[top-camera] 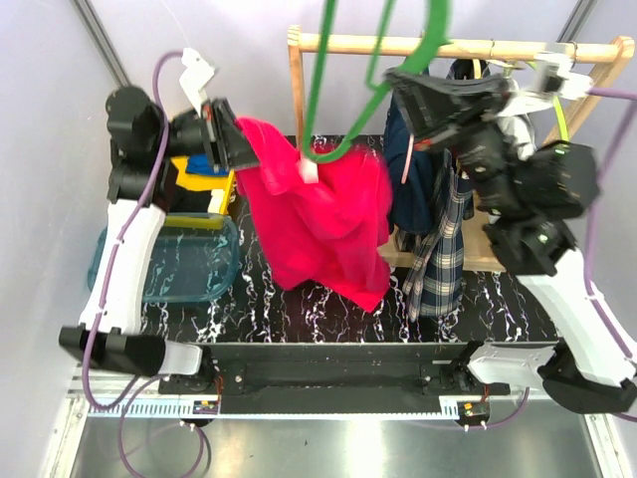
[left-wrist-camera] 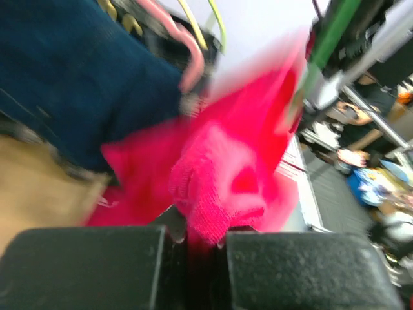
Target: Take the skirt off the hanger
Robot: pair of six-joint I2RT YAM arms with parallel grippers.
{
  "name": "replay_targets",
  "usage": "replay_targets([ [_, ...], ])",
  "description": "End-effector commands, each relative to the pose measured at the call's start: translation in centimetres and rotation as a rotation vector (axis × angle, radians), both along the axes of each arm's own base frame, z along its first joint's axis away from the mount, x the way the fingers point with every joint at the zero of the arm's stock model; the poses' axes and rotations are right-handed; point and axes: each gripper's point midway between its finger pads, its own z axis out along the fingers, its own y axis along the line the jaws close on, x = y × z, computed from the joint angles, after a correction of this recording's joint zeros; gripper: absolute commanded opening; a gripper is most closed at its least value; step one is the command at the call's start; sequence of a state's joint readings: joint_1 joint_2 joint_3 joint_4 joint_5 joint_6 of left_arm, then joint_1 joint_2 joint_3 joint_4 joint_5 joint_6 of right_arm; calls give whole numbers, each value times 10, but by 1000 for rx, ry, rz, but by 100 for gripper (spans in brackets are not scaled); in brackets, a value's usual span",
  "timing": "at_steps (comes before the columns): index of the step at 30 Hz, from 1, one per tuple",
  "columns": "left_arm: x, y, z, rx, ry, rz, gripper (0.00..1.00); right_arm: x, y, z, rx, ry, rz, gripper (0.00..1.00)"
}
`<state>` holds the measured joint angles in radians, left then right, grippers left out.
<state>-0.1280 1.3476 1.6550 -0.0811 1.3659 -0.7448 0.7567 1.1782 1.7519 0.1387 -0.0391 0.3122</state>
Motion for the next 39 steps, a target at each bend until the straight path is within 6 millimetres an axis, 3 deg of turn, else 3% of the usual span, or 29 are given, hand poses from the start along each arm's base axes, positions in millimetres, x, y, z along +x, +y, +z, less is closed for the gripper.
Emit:
replay_targets([
  [1, 6, -8, 53, -33, -197, 53, 0, -25, 7, 14, 75, -23, 173, 0],
  [5, 5, -6, 51, -19, -207, 58, 0, -32, -7, 31, 83, -67, 128, 0],
  [6, 16, 10, 52, -15, -193, 120, 0, -31, -9, 30, 42, -82, 83, 0],
  [7, 24, 22, 57, -17, -196, 173, 0, -44, -23, 45, 47, -122, 59, 0],
  [8, 29, 35, 66, -23, -220, 229, 0, -46, -28, 47, 27, -134, 31, 0],
  [9, 44, 76, 88, -14, -321, 398, 0, -44, -28, 40, -41, -133, -3, 0],
  [10, 52, 97, 100, -1, -399, 505, 0, -50, -33, 39, -76, -128, -13, 0],
  [12, 61, 151, 137, 103, -693, 826, 0, -47, -26, 11, -182, -67, -1, 0],
  [14, 57, 184, 165, 189, -872, 1103, 0, -43, -24, -22, -244, 8, 5, 0],
  [16, 49, 195, 181, 207, -984, 1202, 0, -38, -19, -53, -289, 65, 11, 0],
  [20, 8, 211, 229, 102, -1098, 1412, 0, -26, -9, -106, -439, 150, 9, 0],
  [24, -29, 194, 262, 42, -1260, 1388, 0, -17, 5, -153, -580, 206, 37, 0],
  [28, -30, 200, 262, 86, -1250, 1423, 0, -13, 15, -185, -648, 245, 74, 0],
  [30, -14, 208, 242, 137, -1195, 1441, 0, -11, 19, -199, -672, 266, 83, 0],
  [31, -20, 206, 236, 147, -1192, 1439, 0, -11, 19, -202, -677, 266, 87, 0],
  [32, -1, 213, 212, 182, -1122, 1435, 0, -11, 20, -206, -684, 272, 92, 0],
  [34, -4, 212, 196, 201, -1096, 1438, 0, -11, 22, -214, -701, 282, 101, 0],
  [35, 12, 220, 173, 239, -1042, 1442, 0, -11, 23, -217, -707, 287, 105, 0],
  [39, 21, 231, 143, 314, -1009, 1478, 0, -12, 27, -231, -732, 314, 136, 0],
])
